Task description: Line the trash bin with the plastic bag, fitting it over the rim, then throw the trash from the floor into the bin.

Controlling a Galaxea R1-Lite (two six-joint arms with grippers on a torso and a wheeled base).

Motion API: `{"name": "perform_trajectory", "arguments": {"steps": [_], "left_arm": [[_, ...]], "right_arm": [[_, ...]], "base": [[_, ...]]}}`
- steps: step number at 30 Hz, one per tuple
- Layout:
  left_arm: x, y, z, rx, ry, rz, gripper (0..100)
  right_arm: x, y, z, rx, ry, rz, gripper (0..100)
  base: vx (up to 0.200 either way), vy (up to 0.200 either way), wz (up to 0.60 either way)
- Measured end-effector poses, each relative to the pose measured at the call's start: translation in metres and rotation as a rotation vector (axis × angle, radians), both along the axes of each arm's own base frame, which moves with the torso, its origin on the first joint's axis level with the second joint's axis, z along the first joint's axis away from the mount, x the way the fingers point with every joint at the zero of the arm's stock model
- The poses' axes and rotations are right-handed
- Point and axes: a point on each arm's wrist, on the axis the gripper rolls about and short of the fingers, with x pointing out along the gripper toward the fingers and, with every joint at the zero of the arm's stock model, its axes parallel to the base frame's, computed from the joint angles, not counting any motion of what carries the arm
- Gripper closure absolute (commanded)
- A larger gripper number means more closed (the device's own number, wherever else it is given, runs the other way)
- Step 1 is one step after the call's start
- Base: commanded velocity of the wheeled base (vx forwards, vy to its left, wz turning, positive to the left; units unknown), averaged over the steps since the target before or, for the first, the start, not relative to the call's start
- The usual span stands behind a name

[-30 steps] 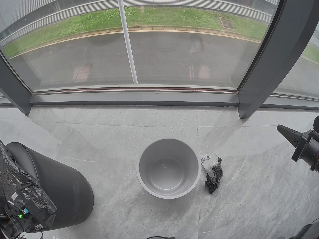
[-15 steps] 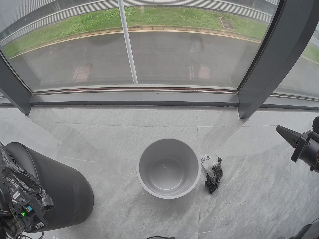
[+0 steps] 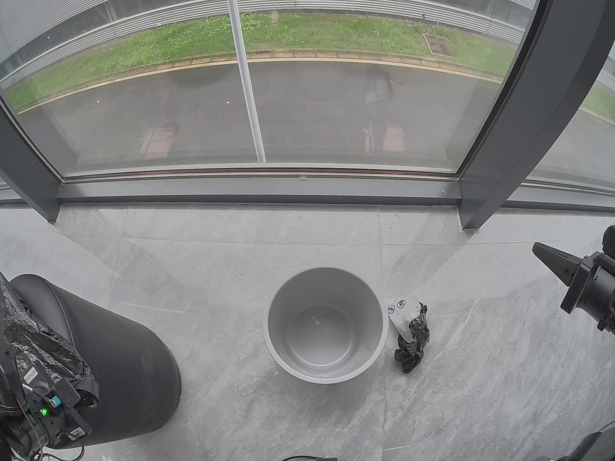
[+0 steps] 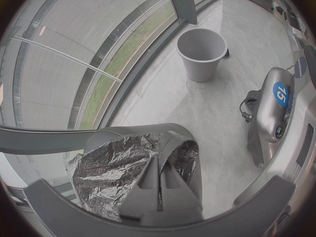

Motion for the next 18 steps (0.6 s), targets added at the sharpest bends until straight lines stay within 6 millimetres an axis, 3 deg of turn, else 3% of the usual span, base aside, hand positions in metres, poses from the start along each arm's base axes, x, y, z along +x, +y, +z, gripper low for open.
{"name": "perform_trajectory", "arguments": {"steps": [8,18], "left_arm": [[0.001,-0.001,0.008,-0.155,-0.066,0.057,100],[0.010,-0.006,0.041,-0.830,-0.189,0.231,100]], "right_arm": [[0.000,0.000,0.000,0.000,-0.002,0.000,100],[-0.001,0.000,0.000,0.000,-0.003,0.000,100]], "base": [[0.000,0.000,0.00],[0.000,0.000,0.00]]}}
